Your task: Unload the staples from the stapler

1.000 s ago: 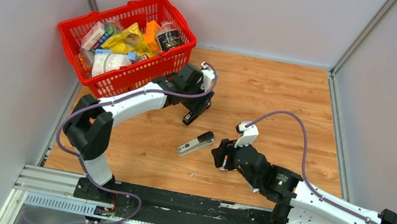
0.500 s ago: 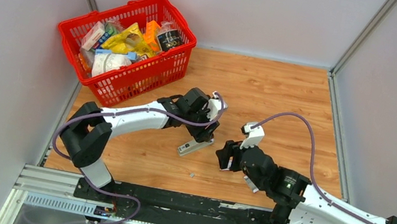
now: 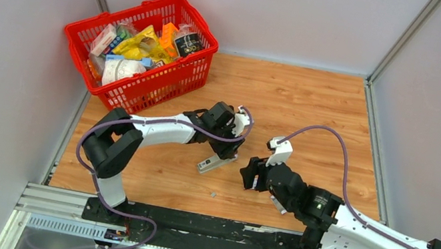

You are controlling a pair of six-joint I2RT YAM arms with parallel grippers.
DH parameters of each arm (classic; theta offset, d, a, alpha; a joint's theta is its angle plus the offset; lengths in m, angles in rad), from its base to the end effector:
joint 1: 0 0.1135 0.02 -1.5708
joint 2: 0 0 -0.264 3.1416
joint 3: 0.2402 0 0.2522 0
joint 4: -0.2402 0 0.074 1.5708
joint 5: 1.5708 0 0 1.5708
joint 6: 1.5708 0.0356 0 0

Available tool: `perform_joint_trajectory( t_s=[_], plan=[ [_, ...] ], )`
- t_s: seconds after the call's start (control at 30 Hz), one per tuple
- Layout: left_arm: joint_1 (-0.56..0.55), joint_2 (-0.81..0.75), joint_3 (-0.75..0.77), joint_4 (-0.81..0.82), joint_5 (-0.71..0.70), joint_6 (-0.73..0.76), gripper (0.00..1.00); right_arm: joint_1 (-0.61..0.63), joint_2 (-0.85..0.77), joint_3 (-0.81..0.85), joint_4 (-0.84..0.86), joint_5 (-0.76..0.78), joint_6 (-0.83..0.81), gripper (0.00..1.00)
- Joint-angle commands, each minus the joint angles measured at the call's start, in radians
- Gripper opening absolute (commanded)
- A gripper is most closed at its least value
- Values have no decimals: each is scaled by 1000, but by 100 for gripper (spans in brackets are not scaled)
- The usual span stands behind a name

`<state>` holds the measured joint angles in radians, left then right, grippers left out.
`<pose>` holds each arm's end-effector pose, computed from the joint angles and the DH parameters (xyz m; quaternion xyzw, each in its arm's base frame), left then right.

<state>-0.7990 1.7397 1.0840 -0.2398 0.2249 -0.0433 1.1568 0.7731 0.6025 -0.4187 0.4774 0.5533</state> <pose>0.2475 -0.2657 0.1871 0.3804 0.8577 -0.2312 0.2571 0.0835 0.1495 0.2567 -0.1483 0.8514 0.2087 0.4578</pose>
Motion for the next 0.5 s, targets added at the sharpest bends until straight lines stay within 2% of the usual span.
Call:
perform_joint_trajectory(
  t_s=[0.0,0.3,0.33,0.37,0.47],
  plan=[
    [-8,1,-16,56,-13,8,59,0,5,-3,23,10,10,67],
    [-12,-5,-27,62,-45,-1,31,-2,23,-7,37,3,16,66],
    [-14,-8,-30,65,-45,-3,25,-2,25,-9,37,4,19,66],
    [-16,-11,-32,65,-51,-3,0,-2,22,-9,37,3,17,66],
    [-20,-31,-38,59,-71,-3,0,-2,17,-10,35,12,17,66]
  ],
)
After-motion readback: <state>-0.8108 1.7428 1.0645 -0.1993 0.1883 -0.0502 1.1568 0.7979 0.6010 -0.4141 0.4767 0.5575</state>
